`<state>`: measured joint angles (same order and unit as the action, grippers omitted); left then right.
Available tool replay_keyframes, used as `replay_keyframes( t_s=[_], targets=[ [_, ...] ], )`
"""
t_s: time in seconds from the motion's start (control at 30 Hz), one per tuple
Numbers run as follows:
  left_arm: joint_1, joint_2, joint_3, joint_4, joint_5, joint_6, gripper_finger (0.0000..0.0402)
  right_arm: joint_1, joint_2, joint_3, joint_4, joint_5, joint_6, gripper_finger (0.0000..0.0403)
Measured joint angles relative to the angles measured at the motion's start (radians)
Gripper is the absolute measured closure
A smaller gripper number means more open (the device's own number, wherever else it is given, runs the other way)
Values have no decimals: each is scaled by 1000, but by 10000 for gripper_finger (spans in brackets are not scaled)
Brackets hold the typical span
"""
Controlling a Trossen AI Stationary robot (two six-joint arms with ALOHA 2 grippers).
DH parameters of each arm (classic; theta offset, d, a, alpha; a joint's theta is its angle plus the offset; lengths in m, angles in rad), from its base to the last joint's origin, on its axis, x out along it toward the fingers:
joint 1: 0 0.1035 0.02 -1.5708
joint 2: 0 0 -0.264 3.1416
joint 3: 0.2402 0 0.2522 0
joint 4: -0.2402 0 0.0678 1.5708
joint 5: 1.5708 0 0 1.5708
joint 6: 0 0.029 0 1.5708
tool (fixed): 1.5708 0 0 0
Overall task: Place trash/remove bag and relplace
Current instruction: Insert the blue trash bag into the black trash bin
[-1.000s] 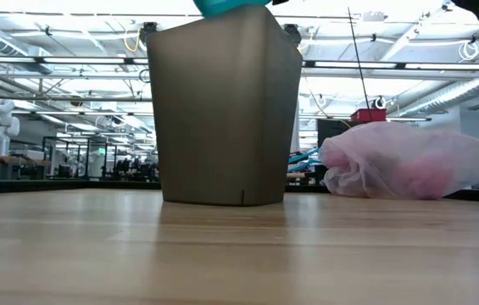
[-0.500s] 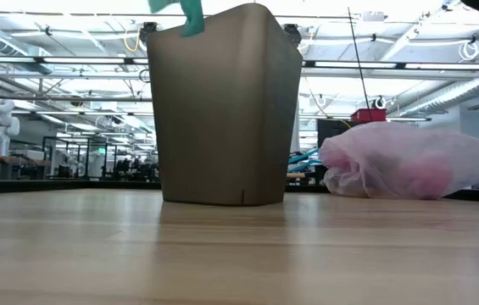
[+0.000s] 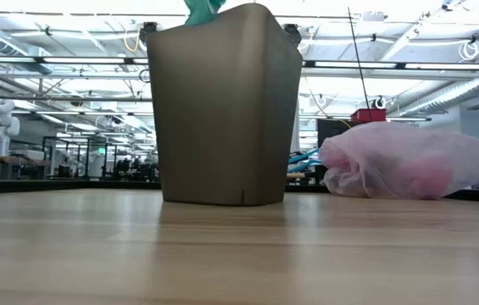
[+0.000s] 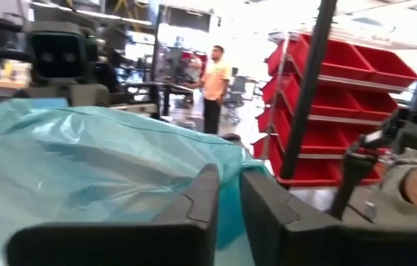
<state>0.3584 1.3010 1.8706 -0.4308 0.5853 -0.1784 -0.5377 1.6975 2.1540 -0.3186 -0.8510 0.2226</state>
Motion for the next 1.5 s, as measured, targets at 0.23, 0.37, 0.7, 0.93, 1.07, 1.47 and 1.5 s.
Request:
replay_keyframes(
  t_s=[0.23, 0.37, 0.7, 0.93, 1.07, 1.47, 1.5],
  targets=[
    [0, 0, 0, 0, -63, 1, 266, 2, -41, 0, -102, 118, -66, 403],
    [0, 0, 0, 6, -67, 34, 237, 2, -55, -1, -135, 156, -95, 403],
    [4, 0, 0, -13, -122, 92, 223, 0, -109, -1, -138, 180, -85, 403],
    [24, 0, 0, -137, -249, 193, 223, 0, -139, -1, -151, 200, -71, 403],
    [24, -3, 0, -64, -262, 192, 223, 1, -138, -1, -190, 222, -61, 403],
    [19, 8, 2, 124, -154, 51, 230, 0, -98, -1, -327, 477, -174, 403],
    [19, 23, 2, 112, -161, 41, 235, 0, -93, -1, -330, 482, -180, 403]
  ],
)
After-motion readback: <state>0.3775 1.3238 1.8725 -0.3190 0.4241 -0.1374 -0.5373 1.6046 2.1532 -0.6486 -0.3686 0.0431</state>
